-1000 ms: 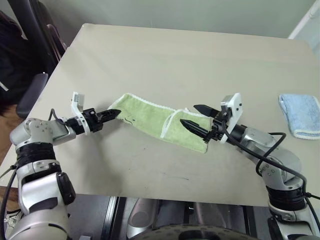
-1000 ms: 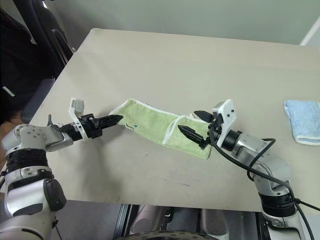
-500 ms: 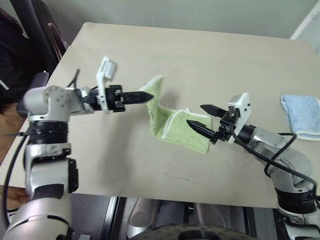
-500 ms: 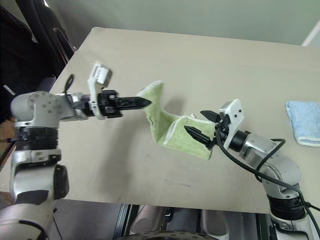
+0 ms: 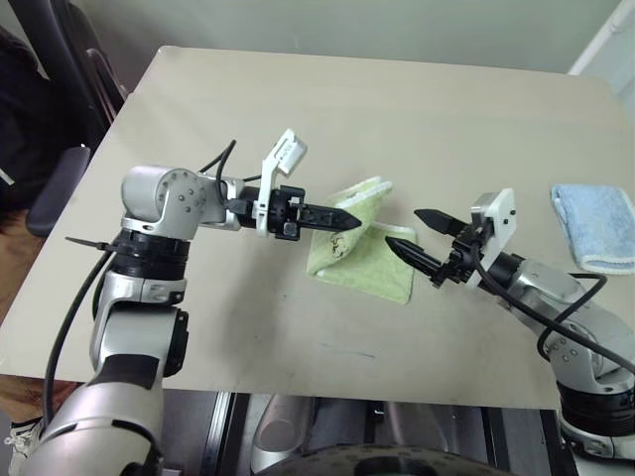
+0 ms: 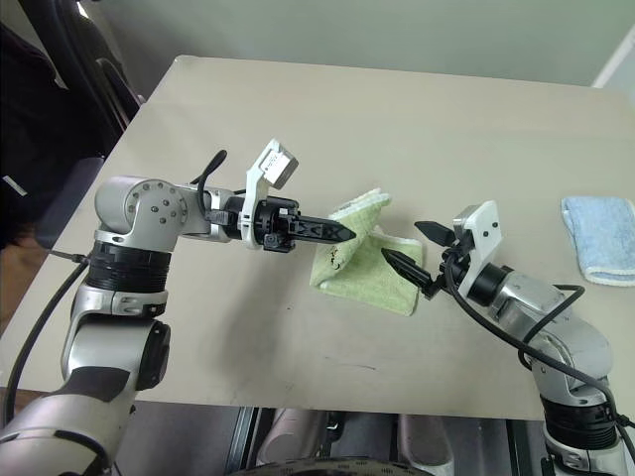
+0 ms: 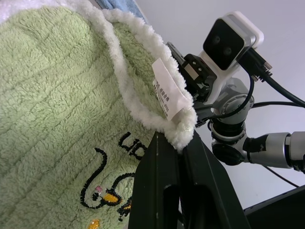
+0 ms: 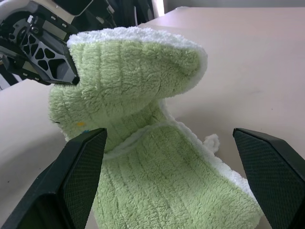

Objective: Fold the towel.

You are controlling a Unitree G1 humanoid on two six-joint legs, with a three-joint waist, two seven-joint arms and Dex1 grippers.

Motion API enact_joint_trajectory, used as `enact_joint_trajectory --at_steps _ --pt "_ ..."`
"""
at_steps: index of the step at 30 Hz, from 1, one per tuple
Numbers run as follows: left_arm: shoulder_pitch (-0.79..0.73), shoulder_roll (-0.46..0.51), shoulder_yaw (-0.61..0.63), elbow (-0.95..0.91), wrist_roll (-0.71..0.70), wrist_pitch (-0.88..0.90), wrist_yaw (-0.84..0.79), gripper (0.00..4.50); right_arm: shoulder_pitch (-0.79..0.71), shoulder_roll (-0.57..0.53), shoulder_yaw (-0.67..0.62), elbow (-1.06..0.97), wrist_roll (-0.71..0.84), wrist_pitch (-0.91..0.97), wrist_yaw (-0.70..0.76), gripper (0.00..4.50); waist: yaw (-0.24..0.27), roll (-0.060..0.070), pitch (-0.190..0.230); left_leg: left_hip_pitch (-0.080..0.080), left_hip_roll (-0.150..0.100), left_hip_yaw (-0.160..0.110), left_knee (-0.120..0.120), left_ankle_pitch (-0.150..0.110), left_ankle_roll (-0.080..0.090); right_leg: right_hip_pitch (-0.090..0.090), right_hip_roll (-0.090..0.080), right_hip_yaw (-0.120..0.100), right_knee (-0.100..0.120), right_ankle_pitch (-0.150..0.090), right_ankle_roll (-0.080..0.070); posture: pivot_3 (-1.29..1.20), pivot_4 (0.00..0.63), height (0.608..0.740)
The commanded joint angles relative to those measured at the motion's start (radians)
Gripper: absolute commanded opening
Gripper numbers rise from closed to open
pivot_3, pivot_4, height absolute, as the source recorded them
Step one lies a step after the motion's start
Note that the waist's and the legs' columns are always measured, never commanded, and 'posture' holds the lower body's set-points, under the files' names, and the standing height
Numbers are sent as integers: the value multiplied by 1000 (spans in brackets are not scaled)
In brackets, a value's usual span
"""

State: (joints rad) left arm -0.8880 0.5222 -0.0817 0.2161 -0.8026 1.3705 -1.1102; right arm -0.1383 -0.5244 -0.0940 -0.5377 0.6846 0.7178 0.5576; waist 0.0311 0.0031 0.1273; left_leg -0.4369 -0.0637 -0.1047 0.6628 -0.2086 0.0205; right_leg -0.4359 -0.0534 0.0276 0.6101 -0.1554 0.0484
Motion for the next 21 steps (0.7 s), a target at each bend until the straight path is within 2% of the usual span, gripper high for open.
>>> enact_joint_trajectory --at_steps 1,19,20,21 --pt "-18 4 6 -29 -14 -12 -15 26 -2 -7 -23 -38 17 -3 -8 4500 0 0 0 0 0 0 0 0 0 0 0 0 0 0 0 0 150 733" --pt "-18 4 6 -29 -14 -12 -15 26 -3 -6 -24 -38 17 -3 -8 4500 0 0 0 0 0 0 0 0 0 0 0 0 0 0 1 0 150 733" --pt "-21 -63 -59 -38 4 -26 -3 26 36 -43 -68 -40 -12 -9 -9 4500 0 0 0 0 0 0 0 0 0 0 0 0 0 0 1 0 150 733" --pt "-5 -131 -153 -56 42 -67 10 26 70 -107 -151 -87 46 26 34 4500 11 1 0 0 0 0 0 0 0 0 0 0 0 0 1 0 150 733"
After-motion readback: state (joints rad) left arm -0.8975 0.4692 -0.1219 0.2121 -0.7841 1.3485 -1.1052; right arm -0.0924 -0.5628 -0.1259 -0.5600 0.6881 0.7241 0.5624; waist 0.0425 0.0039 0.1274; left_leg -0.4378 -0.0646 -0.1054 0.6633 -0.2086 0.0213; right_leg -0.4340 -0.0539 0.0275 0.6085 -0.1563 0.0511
